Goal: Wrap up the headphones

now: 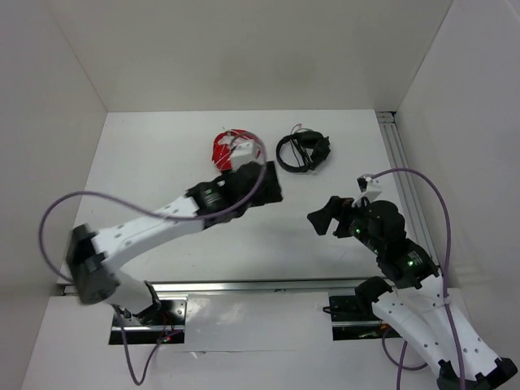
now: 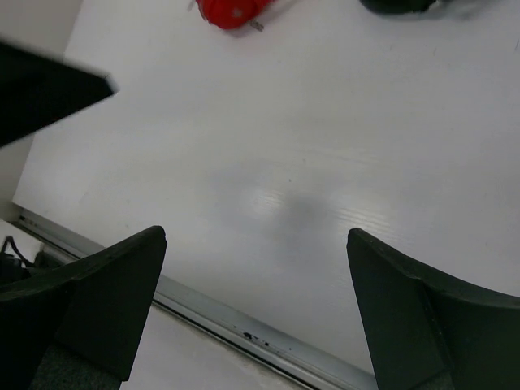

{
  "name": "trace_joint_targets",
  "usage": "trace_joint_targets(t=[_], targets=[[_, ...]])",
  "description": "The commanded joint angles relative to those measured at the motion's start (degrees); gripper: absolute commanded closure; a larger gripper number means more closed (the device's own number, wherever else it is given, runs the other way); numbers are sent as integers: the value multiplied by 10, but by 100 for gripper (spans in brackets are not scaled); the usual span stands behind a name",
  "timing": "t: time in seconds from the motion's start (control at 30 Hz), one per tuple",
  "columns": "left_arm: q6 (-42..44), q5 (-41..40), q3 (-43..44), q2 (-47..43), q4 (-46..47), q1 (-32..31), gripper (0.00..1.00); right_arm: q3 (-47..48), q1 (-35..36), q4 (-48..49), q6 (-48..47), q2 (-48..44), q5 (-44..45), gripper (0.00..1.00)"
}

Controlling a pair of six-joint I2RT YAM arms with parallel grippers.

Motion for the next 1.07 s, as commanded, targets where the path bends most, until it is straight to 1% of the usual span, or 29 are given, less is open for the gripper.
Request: trace_joint_targets(t=[0.0, 0.03, 0.07, 0.1, 0.13, 0.2, 0.23, 0.27, 0.3, 0.33, 0.37, 0.43, 0.5, 0.57, 0.63, 0.7, 0.77, 0.83, 1.03], targets=[[-19, -90, -142, -204, -101, 9, 0, 105, 3, -38, 3, -21, 9, 0], [-19, -90, -197, -255, -133, 2, 0, 128, 3, -76, 4, -21, 18, 0], [-19, -85, -215, -305, -156, 2, 0, 181, 3, -102, 4, -21, 31, 0], [-19, -75, -229, -353, -182, 2, 0, 209, 3, -129, -3, -6, 42, 0], [-3, -67, -237, -442, -202, 2, 0, 236, -2, -187, -10, 1, 57, 0], [8, -47, -244, -518, -261, 2, 0, 297, -15, -232, -23, 1, 46, 0], [16, -41, -244, -572, -284, 2, 0, 315, -33, -270, -33, 1, 39, 0], [16, -35, -227, -593, -311, 2, 0, 330, -43, -285, -41, 1, 30, 0], [16, -20, -220, -611, -361, 2, 0, 358, -53, -316, -53, -4, 15, 0], [16, -8, -212, -627, -377, 2, 0, 371, -64, -328, -60, -12, 15, 0], [16, 19, -200, -663, -387, 2, 0, 394, -85, -340, -60, -21, 15, 0], [25, 30, -194, -717, -402, 2, 0, 410, -114, -368, -75, -29, -4, 0], [5, 44, -179, -740, -443, 2, 0, 432, -134, -403, -81, -37, -12, 0], [-16, 51, -173, -765, -479, 2, 0, 440, -134, -423, -81, -44, -12, 0], [-10, 73, -172, -786, -496, 13, 0, 440, -148, -451, -81, -52, -12, 0], [7, 84, -172, -809, -502, 35, 0, 417, -148, -451, -76, -83, -12, 0], [19, 84, -167, -809, -521, 55, 0, 394, -148, -451, -70, -89, -17, 0], [37, 90, -161, -809, -521, 64, 0, 363, -148, -451, -70, -97, -25, 0], [42, 90, -156, -816, -521, 70, 0, 364, -148, -451, -70, -91, -25, 0]])
